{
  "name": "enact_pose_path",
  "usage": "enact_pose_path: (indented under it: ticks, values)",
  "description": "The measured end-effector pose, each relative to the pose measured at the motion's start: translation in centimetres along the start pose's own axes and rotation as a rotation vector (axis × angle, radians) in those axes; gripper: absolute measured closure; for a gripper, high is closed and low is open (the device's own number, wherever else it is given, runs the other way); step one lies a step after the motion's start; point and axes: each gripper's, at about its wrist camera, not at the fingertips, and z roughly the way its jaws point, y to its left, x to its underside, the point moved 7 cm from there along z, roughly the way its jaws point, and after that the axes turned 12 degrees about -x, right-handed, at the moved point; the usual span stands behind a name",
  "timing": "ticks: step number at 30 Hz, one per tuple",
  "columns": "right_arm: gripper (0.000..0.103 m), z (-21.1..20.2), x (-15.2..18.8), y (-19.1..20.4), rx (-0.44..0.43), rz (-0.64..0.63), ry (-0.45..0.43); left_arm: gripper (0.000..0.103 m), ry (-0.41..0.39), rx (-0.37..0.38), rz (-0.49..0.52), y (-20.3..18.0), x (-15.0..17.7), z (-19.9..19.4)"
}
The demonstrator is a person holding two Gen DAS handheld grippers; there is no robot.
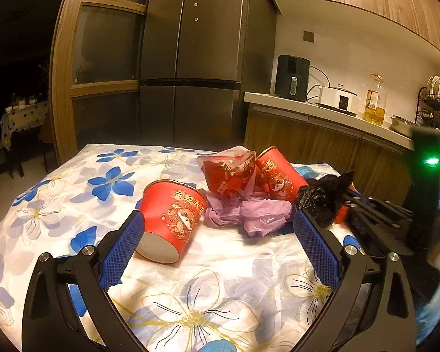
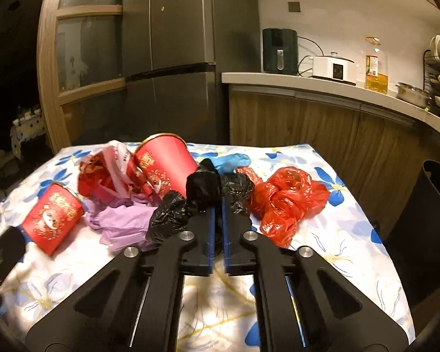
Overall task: Collect trash
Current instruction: 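Grasp the black plastic bags with the right gripper and lift them, then grasp the purple glove with the left gripper while the right holds the black bags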
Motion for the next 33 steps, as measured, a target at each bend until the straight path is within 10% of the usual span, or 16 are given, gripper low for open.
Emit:
enact_pose_path:
  ticks: [23,33]
  values:
    - [0.100,-13.2,-1.6,-4.7,0.030,0.104,-0.216,0.013,0.117,0.015,0.069,-8.7,0.5,7.6]
    - [0.100,-13.3,-1.4,-5.1,0.036,0.121,-0.212,0.078,0.242,0.019,0.061,-8.1,2.9,9.5]
